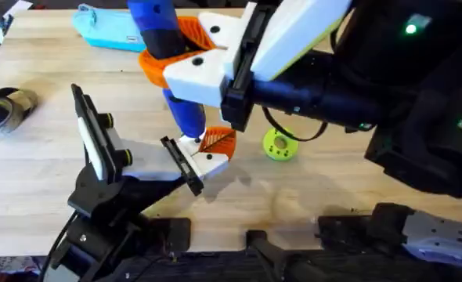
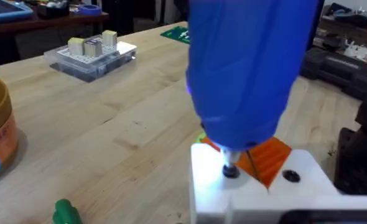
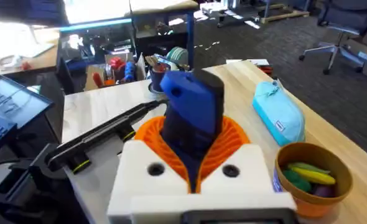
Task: Pick up the gripper from the table and insert it into the empty holder that is missing its gripper. Then pick up a screw, insert it into the mounting hole, and use the screwdriver to tighten it. Finally, clean up the table by picking up the vegetable and placing it into the bucket.
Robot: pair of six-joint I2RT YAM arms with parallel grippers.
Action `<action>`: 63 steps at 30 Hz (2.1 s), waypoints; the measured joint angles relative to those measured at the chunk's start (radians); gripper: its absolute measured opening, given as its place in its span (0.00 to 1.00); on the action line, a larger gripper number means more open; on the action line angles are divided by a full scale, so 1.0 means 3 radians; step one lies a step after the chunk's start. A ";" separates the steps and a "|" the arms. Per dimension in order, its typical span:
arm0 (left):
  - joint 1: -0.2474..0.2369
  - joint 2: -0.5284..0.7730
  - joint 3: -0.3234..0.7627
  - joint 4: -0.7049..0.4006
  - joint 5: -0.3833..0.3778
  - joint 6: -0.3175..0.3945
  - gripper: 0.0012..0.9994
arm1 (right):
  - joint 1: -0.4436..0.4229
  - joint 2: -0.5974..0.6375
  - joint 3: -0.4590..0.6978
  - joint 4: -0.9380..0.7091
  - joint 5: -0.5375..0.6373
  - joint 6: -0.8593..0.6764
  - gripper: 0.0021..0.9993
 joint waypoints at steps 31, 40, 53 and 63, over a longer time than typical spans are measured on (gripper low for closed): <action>0.0000 -0.0001 0.0000 0.0001 -0.0009 0.0000 0.01 | -0.0678 -0.0245 -0.0016 -0.0106 -0.0541 -0.0357 0.03; 0.0000 -0.0001 0.0000 0.0001 -0.0009 0.0000 0.01 | -0.1550 -0.0099 0.0001 -0.1137 0.0096 -0.1446 0.03; 0.0000 -0.0001 0.0000 0.0001 -0.0009 0.0000 0.01 | -0.1898 0.1157 0.0009 -0.1495 0.1038 -0.3301 0.03; 0.0000 -0.0001 0.0000 0.0001 -0.0009 0.0001 0.01 | -0.1895 0.1506 0.0013 -0.1724 0.1017 -0.3314 0.38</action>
